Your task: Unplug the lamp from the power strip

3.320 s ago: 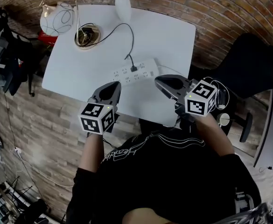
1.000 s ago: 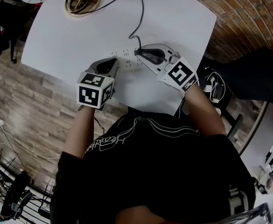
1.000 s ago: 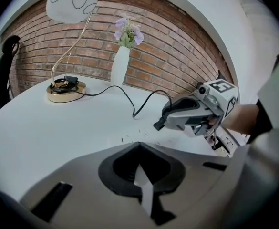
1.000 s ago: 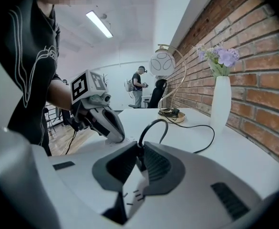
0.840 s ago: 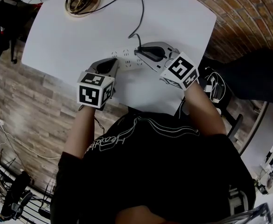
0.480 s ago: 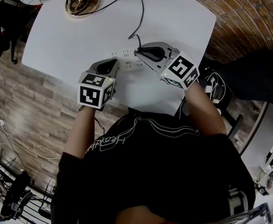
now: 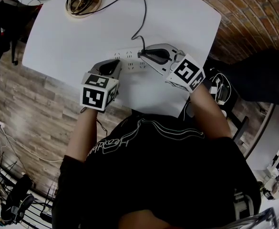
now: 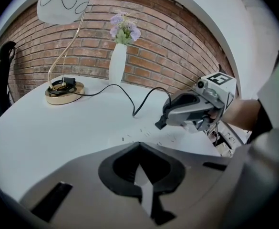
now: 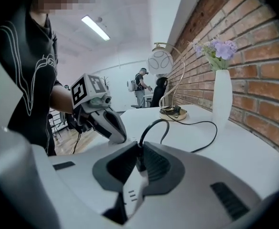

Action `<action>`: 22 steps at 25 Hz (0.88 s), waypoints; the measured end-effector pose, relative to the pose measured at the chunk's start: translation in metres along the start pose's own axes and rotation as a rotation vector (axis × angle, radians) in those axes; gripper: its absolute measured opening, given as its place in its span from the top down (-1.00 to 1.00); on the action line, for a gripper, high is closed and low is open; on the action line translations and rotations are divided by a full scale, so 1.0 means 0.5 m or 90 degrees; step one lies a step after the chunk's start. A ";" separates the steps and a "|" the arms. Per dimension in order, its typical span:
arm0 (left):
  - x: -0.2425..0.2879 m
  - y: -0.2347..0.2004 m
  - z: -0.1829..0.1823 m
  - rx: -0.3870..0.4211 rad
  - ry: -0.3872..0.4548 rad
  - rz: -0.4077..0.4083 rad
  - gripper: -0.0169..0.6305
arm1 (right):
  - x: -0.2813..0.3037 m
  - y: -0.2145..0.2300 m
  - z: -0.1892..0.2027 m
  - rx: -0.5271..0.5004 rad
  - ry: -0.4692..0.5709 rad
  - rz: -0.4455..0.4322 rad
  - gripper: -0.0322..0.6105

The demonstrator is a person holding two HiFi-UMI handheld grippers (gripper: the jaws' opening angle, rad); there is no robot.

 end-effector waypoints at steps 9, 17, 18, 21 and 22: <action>0.001 -0.002 0.001 -0.012 -0.004 0.011 0.94 | -0.002 -0.002 0.000 0.004 0.009 0.007 0.82; 0.000 -0.003 0.002 -0.005 -0.002 0.006 0.94 | -0.011 -0.012 -0.002 -0.023 0.052 -0.020 0.83; 0.001 -0.003 0.002 -0.004 -0.002 0.007 0.94 | -0.019 -0.004 -0.005 0.016 0.089 -0.019 0.83; 0.001 -0.001 0.001 -0.003 -0.004 0.010 0.94 | -0.039 0.020 -0.029 0.091 0.160 -0.007 0.83; 0.001 -0.001 0.001 -0.005 -0.003 0.011 0.94 | -0.039 0.020 -0.033 0.074 0.147 -0.007 0.83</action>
Point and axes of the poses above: the fingertips, and each gripper's own axes: x forward along the fingers, y to its right, z out of its underside, the point moved 5 cm from there along -x, backward along the fingers, and after that the axes turned 6 degrees about -x, right-handed, at the moved point
